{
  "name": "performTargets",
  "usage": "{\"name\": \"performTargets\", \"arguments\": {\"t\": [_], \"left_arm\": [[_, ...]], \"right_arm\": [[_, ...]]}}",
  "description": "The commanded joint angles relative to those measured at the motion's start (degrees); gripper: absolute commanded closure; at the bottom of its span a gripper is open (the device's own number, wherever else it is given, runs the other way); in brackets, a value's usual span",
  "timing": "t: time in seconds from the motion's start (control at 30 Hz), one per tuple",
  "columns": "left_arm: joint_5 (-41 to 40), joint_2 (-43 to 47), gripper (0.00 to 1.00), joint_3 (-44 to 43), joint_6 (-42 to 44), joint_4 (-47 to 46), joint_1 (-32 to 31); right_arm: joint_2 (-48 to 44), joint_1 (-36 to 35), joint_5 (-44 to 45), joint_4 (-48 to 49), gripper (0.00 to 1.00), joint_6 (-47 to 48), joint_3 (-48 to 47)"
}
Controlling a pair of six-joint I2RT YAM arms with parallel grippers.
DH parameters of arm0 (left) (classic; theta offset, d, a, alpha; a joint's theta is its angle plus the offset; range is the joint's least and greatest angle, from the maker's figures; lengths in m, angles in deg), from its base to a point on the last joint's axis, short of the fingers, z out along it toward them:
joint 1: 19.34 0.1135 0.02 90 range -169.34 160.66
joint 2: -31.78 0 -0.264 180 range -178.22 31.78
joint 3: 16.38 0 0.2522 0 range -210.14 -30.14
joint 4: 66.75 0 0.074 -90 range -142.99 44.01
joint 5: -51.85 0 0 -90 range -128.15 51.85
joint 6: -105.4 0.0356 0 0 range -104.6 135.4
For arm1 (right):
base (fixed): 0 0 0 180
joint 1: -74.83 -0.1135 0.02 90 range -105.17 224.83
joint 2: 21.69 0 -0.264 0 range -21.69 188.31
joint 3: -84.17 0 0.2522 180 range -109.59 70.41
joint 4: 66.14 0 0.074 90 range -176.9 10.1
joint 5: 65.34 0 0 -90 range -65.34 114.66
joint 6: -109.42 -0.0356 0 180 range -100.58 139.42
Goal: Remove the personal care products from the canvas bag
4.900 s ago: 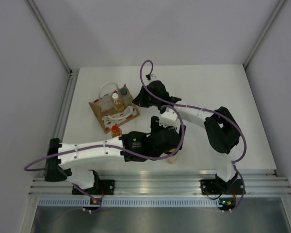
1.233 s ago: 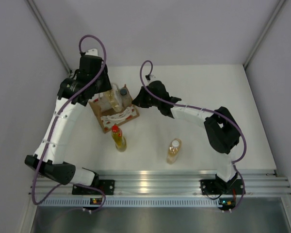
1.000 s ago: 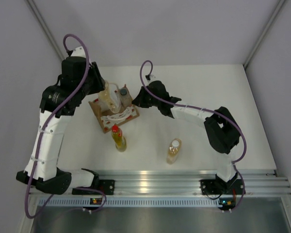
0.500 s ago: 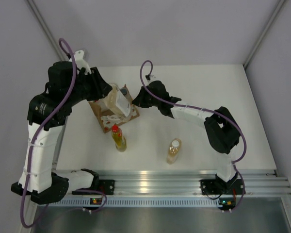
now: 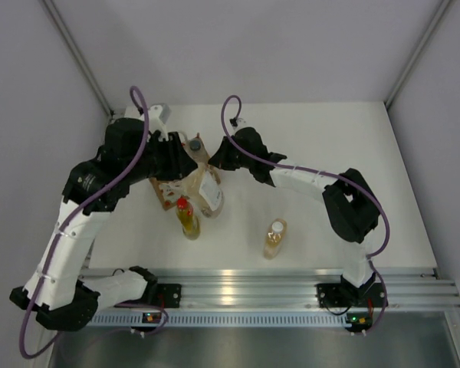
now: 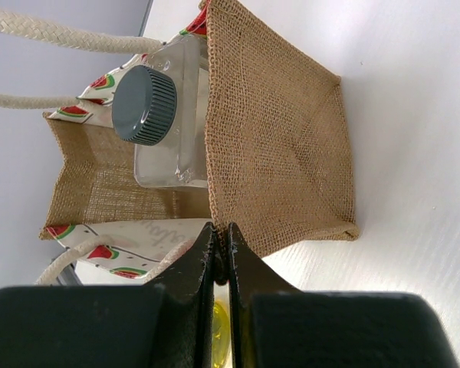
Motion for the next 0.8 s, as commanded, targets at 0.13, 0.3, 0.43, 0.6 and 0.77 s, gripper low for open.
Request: {"name": "performTargets", "arguments": {"t": [0.13, 0.3, 0.43, 0.6, 0.77], "left_arm": [[-22.78, 0.75, 1.00, 3.30, -3.75, -15.16, -25.06], [-38.96, -0.92, 1.00, 7.52, -4.19, -17.27, -37.87], [-47.93, -4.17, 1.00, 9.02, -4.98, -18.41, -45.19], [-51.20, -8.21, 1.00, 11.82, -7.70, -19.02, -48.01], [-50.58, -9.27, 1.00, 16.40, -10.42, -22.10, -48.10]], "right_arm": [[0.80, -0.30, -2.14, -0.57, 1.00, -0.53, -3.78], [0.62, -0.22, -2.23, -0.75, 1.00, -0.36, -3.70], [0.45, -0.22, -2.32, -0.83, 1.00, -0.36, -3.43], [0.27, -0.39, -2.40, -0.75, 1.00, -0.53, -3.34], [0.36, -0.48, -2.32, -0.75, 1.00, -0.53, -3.26]]}}
